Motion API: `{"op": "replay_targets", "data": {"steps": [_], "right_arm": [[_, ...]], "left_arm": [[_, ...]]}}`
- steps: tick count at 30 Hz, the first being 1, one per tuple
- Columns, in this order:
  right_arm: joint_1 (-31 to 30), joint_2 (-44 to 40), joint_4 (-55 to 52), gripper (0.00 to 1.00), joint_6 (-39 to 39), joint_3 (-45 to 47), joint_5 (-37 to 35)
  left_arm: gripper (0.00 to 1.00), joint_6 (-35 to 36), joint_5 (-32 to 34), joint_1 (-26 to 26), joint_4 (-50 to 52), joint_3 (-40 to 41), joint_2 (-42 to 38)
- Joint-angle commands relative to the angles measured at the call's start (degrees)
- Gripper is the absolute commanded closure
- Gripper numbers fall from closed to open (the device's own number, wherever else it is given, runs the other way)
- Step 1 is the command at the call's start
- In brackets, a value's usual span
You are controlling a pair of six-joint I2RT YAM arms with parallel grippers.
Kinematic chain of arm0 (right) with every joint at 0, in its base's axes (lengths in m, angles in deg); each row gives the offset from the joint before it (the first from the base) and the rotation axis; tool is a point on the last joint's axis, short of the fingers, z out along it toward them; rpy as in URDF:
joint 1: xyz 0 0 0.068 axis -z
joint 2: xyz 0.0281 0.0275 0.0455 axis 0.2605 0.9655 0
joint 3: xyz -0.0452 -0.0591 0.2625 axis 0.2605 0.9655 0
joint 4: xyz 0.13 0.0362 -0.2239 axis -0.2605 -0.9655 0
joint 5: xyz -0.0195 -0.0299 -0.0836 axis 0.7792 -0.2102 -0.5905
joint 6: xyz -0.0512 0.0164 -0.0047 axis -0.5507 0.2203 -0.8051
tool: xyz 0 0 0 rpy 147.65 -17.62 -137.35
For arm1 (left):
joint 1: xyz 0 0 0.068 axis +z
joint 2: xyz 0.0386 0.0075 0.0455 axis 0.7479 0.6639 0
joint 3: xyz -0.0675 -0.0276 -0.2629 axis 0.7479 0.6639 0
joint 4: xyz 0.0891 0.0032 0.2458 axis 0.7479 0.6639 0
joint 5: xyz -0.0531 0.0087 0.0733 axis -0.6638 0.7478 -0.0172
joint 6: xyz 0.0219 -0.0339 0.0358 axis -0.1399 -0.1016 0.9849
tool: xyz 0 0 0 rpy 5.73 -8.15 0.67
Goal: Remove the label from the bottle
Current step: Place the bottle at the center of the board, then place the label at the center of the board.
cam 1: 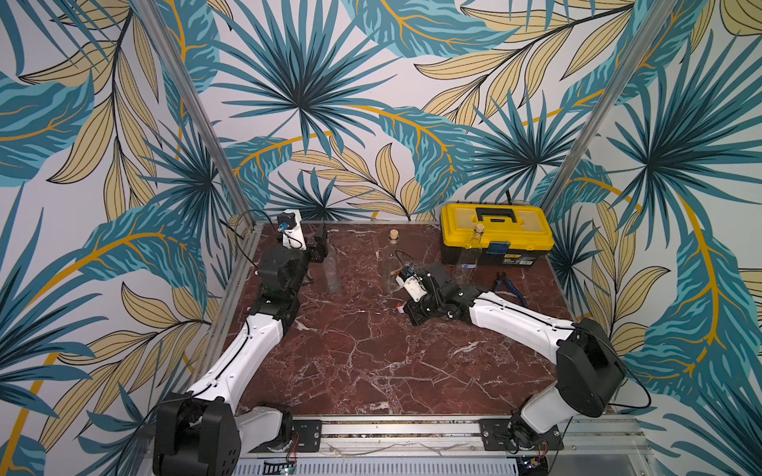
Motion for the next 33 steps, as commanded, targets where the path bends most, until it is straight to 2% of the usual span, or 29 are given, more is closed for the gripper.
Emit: {"op": "replay_targets", "data": {"steps": [1,2,8,12,18,26,33], "right_arm": [[0.23,0.25,-1.66,0.88,0.92,0.97,1.27],[0.25,0.23,-1.98,0.85,1.05,1.08,1.5],[0.36,-0.09,-4.87,0.51,2.37,1.4,4.5],[0.35,-1.76,-6.04,0.38,2.63,2.5,5.0],[0.42,-3.46,-6.69,0.26,4.2,3.78,6.83],[0.44,-4.72,-7.59,0.2,6.35,3.83,11.15],[0.45,-6.01,-6.21,0.2,7.83,4.2,15.77]], "left_arm": [[0.31,-2.16,-0.42,0.23,4.73,0.57,-3.15],[0.31,-2.62,-0.63,0.06,5.73,0.65,-3.98],[0.32,-5.19,-1.58,-2.75,13.78,-0.02,-7.46],[0.32,-6.73,-0.8,-7.42,17.9,0.04,-8.55],[0.33,-10.47,1.94,-16.0,22.26,2.63,-10.99],[0.34,-16.32,1.38,-25.88,23.29,8.39,-10.64],[0.34,-19.77,-6.62,-27.5,23.2,10.59,-5.65]]}}
